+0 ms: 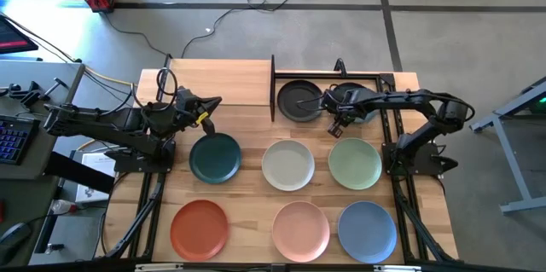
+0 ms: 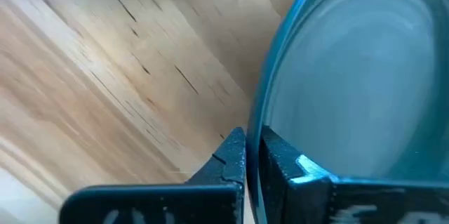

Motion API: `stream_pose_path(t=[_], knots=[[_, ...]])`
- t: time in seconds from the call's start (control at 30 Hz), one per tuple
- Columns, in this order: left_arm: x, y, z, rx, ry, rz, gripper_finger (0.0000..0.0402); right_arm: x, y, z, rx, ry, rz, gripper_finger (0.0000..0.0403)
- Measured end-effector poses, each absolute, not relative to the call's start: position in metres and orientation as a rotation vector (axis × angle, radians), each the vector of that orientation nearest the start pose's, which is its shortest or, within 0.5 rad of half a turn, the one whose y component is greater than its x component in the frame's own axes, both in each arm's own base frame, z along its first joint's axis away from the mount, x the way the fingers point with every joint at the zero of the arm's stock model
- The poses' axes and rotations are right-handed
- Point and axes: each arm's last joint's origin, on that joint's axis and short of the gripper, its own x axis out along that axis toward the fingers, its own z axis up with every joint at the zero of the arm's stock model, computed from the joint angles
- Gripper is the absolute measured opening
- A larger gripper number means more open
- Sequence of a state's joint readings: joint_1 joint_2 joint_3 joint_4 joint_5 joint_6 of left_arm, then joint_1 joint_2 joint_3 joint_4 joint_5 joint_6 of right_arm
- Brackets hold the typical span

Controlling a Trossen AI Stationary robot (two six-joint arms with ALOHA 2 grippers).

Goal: Place and stack plates onto a shelf
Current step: Put the top dark blue plate on the shelf

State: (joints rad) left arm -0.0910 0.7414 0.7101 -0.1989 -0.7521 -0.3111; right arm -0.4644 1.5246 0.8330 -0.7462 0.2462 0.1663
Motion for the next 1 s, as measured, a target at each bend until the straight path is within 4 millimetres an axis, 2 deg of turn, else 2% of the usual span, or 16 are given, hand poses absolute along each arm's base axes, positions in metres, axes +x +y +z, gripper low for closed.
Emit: stream_pose_path(t=[0.3,0.7,1.0], knots=[[0.160,0.005,0.314,-0.203,0.109,0.684,0.0000,0.229,-0.117,0.186,0.265,1.420,-0.682,0.0001],[0.160,0.005,0.313,-0.231,0.106,0.689,0.0003,0.246,-0.117,0.227,0.213,1.372,-0.691,0.0001],[0.159,0.005,0.309,-0.297,0.122,0.690,0.0062,0.251,-0.118,0.243,0.210,1.350,-0.691,0.0000]])
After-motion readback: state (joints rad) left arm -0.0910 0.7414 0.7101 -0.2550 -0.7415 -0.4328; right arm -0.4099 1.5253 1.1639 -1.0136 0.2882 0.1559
